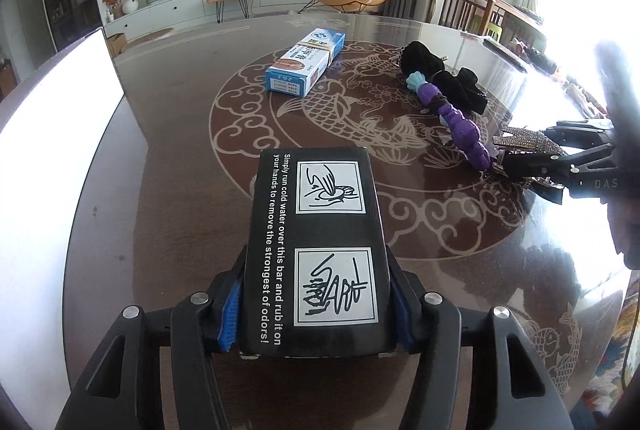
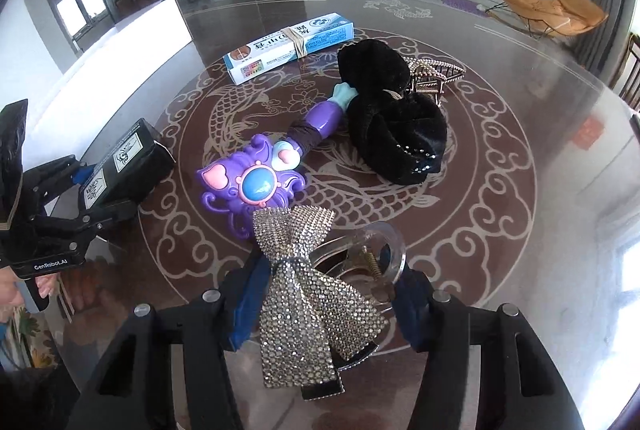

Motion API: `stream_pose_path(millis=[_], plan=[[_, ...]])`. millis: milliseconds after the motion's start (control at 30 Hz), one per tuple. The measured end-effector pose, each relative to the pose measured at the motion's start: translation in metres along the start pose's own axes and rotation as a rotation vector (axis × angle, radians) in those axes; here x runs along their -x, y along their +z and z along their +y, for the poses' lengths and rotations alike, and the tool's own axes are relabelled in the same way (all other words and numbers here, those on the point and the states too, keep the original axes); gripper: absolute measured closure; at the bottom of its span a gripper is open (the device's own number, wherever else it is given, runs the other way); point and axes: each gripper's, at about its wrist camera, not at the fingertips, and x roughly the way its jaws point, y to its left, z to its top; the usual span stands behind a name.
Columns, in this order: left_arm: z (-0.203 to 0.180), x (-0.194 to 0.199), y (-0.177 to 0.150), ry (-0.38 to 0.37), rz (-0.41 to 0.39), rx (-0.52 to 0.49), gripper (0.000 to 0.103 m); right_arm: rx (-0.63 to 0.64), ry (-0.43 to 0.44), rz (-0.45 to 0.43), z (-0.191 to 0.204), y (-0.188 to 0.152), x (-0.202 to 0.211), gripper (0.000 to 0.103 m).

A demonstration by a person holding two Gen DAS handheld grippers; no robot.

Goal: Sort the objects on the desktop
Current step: 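Lift both held items over the white box and open both grippers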

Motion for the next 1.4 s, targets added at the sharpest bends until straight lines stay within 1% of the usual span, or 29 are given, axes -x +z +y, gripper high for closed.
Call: stream_pose_path(millis=[67, 167, 300, 367, 500, 600, 667, 733, 833, 900, 1000, 1067, 1133, 1200, 1233, 1267, 1300, 1333, 1400], plan=[[0.001, 0.007, -0.011, 0.005, -0.013, 0.019, 0.045, 0.013, -0.01, -0.008, 0.007, -0.007, 0.01, 0.048], [0.004, 0.022, -0.027, -0.022, -0.029, 0.084, 0.045, 0.0, 0.004, -0.032, 0.017, -0.02, 0.035, 0.048], [0.012, 0.055, -0.035, -0.064, -0.077, 0.184, 0.045, 0.004, 0.002, -0.041, 0.033, -0.019, 0.059, 0.048], [0.02, 0.081, -0.033, -0.075, -0.119, 0.219, 0.045, 0.008, 0.014, -0.064, 0.047, -0.008, 0.07, 0.048], [0.049, 0.148, -0.025, -0.042, -0.227, 0.252, 0.045, 0.053, 0.081, -0.16, 0.097, 0.033, 0.091, 0.048], [0.089, 0.193, -0.025, 0.026, -0.278, 0.295, 0.045, 0.108, 0.17, -0.221, 0.154, 0.069, 0.101, 0.048], [0.124, 0.214, -0.029, 0.088, -0.29, 0.336, 0.045, 0.143, 0.246, -0.246, 0.197, 0.091, 0.102, 0.048], [0.161, 0.227, -0.038, 0.171, -0.28, 0.379, 0.045, 0.178, 0.324, -0.256, 0.242, 0.109, 0.099, 0.048], [0.219, 0.232, -0.058, 0.284, -0.222, 0.462, 0.045, 0.25, 0.41, -0.261, 0.314, 0.126, 0.091, 0.048], [0.253, 0.228, -0.075, 0.357, -0.164, 0.509, 0.045, 0.293, 0.452, -0.255, 0.356, 0.131, 0.081, 0.048], [0.291, 0.216, -0.099, 0.413, -0.077, 0.564, 0.045, 0.342, 0.488, -0.21, 0.406, 0.129, 0.056, 0.048], [0.303, 0.207, -0.111, 0.419, -0.033, 0.582, 0.045, 0.359, 0.5, -0.163, 0.431, 0.122, 0.033, 0.048], [0.31, 0.197, -0.12, 0.422, 0.007, 0.6, 0.044, 0.363, 0.508, -0.115, 0.447, 0.113, 0.011, 0.047], [0.311, 0.192, -0.126, 0.439, 0.017, 0.617, 0.042, 0.356, 0.515, -0.063, 0.457, 0.104, -0.008, 0.046], [0.31, 0.191, -0.128, 0.443, 0.012, 0.624, 0.037, 0.356, 0.512, -0.036, 0.46, 0.1, -0.015, 0.041], [0.309, 0.192, -0.13, 0.45, 0.001, 0.631, 0.029, 0.354, 0.517, -0.025, 0.462, 0.097, -0.018, 0.036], [0.307, 0.193, -0.13, 0.462, -0.012, 0.636, 0.025, 0.352, 0.526, -0.031, 0.461, 0.095, -0.018, 0.027], [0.307, 0.197, -0.126, 0.475, -0.03, 0.636, 0.02, 0.352, 0.53, -0.051, 0.458, 0.093, -0.014, 0.023], [0.301, 0.202, -0.123, 0.489, -0.063, 0.63, 0.019, 0.352, 0.518, -0.1, 0.448, 0.092, -0.003, 0.017]])
